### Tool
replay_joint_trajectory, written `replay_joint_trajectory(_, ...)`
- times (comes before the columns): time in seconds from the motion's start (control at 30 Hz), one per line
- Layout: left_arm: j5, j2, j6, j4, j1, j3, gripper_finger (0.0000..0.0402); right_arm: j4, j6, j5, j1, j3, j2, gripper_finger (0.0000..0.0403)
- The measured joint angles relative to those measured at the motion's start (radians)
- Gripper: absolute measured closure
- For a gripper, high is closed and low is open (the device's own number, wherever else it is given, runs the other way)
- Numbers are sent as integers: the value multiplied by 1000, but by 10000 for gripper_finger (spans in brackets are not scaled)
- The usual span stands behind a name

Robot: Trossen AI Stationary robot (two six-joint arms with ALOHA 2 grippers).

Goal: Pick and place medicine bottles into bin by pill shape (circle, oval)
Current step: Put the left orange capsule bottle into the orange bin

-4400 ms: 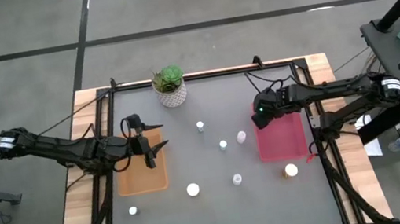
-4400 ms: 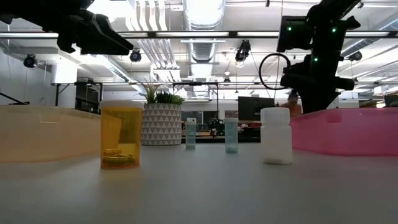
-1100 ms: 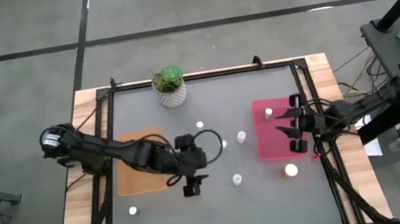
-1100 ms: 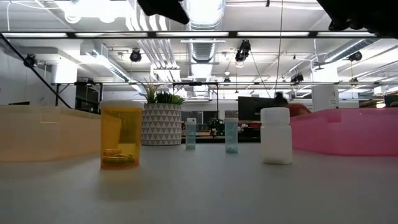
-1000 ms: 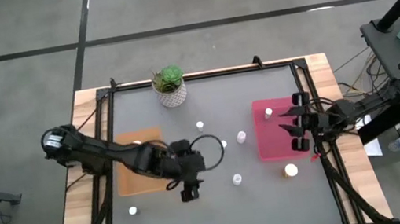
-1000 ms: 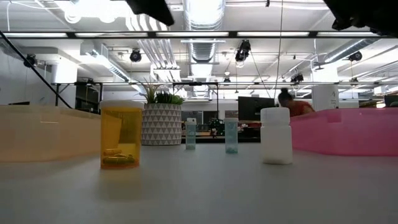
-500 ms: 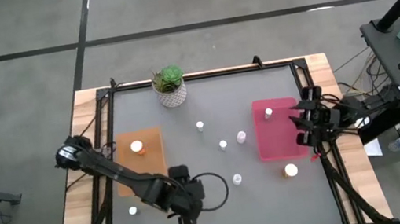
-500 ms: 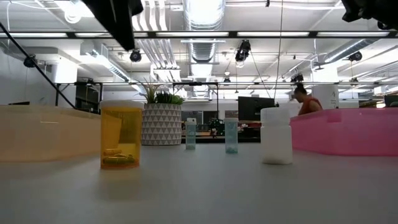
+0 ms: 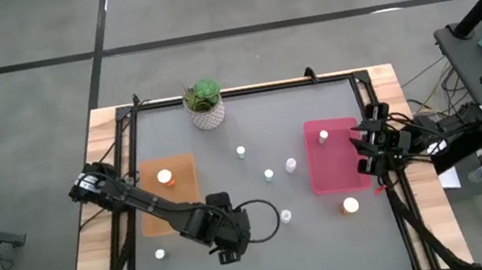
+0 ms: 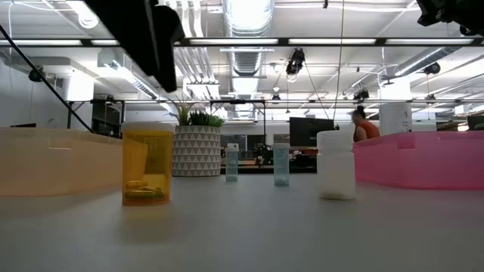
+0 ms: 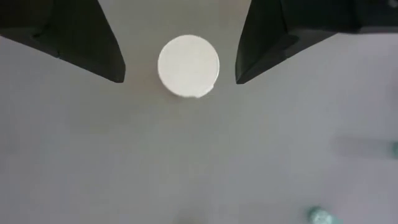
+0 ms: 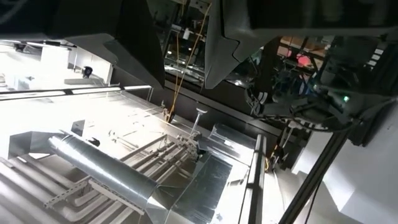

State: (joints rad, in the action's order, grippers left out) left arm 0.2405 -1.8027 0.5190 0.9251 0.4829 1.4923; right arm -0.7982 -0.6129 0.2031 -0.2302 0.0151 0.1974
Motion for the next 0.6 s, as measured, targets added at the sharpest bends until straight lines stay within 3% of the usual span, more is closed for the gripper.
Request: replay_joint_trajectory(0.6,-13,2,-4,-93,-10,-158,102,4,11,10,0,0,0,296)
